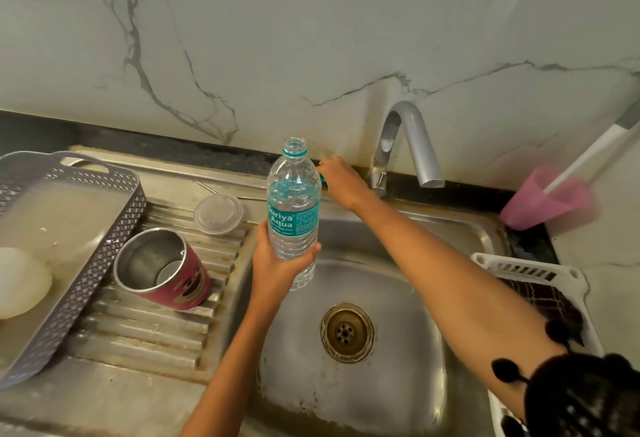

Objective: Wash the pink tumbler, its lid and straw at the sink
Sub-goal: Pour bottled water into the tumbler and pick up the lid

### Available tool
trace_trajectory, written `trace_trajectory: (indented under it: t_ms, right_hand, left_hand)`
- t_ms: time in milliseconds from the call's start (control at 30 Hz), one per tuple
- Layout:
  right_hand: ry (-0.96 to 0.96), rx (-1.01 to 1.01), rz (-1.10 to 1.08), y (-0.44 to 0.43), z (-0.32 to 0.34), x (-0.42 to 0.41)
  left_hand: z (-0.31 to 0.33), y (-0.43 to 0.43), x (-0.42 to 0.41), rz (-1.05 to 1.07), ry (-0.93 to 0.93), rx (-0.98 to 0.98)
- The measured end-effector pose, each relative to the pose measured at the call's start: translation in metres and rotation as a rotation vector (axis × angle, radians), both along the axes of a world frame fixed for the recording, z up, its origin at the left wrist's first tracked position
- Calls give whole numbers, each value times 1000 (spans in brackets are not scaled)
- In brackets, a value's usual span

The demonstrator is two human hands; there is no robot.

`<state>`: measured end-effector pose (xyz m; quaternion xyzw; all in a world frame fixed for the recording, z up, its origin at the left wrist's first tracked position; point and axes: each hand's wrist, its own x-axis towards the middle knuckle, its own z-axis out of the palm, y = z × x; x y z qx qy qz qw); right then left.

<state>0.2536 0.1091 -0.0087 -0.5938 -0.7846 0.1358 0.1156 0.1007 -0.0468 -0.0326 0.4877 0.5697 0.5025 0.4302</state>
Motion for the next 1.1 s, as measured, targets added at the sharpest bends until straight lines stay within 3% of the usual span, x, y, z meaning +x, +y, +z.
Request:
trace_trajectory:
  t_ms: [267,367,533,700,767,1100]
  right_hand:
    - [43,71,-18,-6,-1,7]
    - [306,122,-150,-34,14,6]
    - [937,59,-390,-120,59,9]
    - [1247,43,-321,-195,103,12]
    - [1233,46,-236,-212,115,16]
    - [680,4,123,-235,156,46]
  left_hand:
    - [0,2,2,-27,-11,0]
    - [1,-8,0,-43,-13,0]
    - [1,-37,0,-87,-5,-39]
    - [1,-74,6,-129,9,-90]
    - [3,-86,8,-151,15,-94]
    - [15,-113,17,-279,7,-82]
